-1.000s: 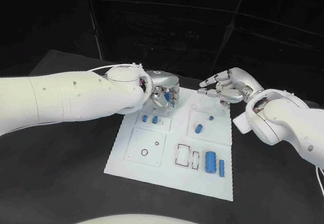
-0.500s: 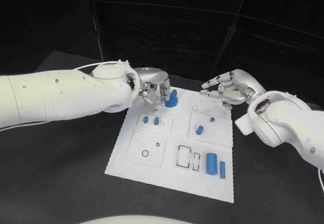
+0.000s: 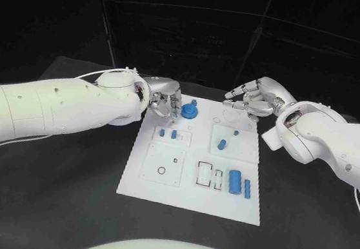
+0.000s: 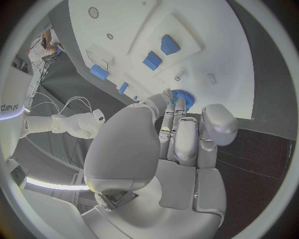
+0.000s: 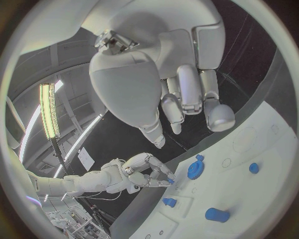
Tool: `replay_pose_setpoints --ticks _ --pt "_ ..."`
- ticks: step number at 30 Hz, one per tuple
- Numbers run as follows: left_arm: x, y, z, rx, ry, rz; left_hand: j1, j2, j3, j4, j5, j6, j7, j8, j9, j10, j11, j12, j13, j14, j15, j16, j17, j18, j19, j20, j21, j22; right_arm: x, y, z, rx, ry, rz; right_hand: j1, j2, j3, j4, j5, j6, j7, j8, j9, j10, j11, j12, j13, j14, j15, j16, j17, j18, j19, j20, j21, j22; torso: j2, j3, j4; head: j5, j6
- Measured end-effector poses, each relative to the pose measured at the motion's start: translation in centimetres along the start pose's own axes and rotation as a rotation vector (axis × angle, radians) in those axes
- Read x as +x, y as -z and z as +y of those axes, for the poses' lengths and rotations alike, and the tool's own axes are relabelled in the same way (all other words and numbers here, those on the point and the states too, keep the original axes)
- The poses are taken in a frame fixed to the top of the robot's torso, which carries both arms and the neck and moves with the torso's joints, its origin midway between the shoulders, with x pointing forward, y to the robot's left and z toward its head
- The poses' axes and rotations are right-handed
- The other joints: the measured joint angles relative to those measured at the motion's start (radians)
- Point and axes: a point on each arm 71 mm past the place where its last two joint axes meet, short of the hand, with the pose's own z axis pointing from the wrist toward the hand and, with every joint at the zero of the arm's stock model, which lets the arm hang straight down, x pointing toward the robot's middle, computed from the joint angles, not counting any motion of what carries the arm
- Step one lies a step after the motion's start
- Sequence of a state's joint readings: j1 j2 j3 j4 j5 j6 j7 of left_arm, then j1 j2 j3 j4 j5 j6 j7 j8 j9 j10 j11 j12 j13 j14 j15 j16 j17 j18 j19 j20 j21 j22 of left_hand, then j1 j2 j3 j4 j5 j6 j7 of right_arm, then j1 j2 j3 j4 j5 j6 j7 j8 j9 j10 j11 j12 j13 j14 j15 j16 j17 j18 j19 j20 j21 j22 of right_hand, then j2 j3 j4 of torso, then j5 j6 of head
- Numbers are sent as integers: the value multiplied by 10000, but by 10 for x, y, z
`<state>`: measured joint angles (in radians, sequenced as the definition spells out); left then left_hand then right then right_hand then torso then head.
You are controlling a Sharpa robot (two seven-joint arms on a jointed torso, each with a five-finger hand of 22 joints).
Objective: Assemble the parts on the task board
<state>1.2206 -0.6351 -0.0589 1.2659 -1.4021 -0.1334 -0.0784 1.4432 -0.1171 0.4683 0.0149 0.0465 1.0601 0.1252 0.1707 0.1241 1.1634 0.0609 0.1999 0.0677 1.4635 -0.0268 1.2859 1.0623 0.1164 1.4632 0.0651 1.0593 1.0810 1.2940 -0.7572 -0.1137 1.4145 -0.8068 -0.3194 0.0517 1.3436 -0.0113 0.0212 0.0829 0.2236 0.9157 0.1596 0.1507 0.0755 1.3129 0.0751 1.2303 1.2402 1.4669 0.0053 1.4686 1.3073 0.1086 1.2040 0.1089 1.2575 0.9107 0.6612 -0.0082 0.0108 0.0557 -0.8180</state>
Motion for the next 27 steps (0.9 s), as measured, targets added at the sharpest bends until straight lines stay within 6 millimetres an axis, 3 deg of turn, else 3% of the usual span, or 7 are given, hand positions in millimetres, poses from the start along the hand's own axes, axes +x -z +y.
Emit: replay_pose_setpoints --ticks 27 --pt "13 -5 5 -395 116 744 -47 -46 -2 0 -1 -1 -1 -40 -8 71 -3 -38 -4 0 1 -1 -31 1 -2 2 46 44 0 0 0 -10 -1 4 40 40 0 0 36 0 0 0 0 0 0 0 0 0 0 0 6 -1 0 0 -58 -14 6 8 -9 -59 -53"
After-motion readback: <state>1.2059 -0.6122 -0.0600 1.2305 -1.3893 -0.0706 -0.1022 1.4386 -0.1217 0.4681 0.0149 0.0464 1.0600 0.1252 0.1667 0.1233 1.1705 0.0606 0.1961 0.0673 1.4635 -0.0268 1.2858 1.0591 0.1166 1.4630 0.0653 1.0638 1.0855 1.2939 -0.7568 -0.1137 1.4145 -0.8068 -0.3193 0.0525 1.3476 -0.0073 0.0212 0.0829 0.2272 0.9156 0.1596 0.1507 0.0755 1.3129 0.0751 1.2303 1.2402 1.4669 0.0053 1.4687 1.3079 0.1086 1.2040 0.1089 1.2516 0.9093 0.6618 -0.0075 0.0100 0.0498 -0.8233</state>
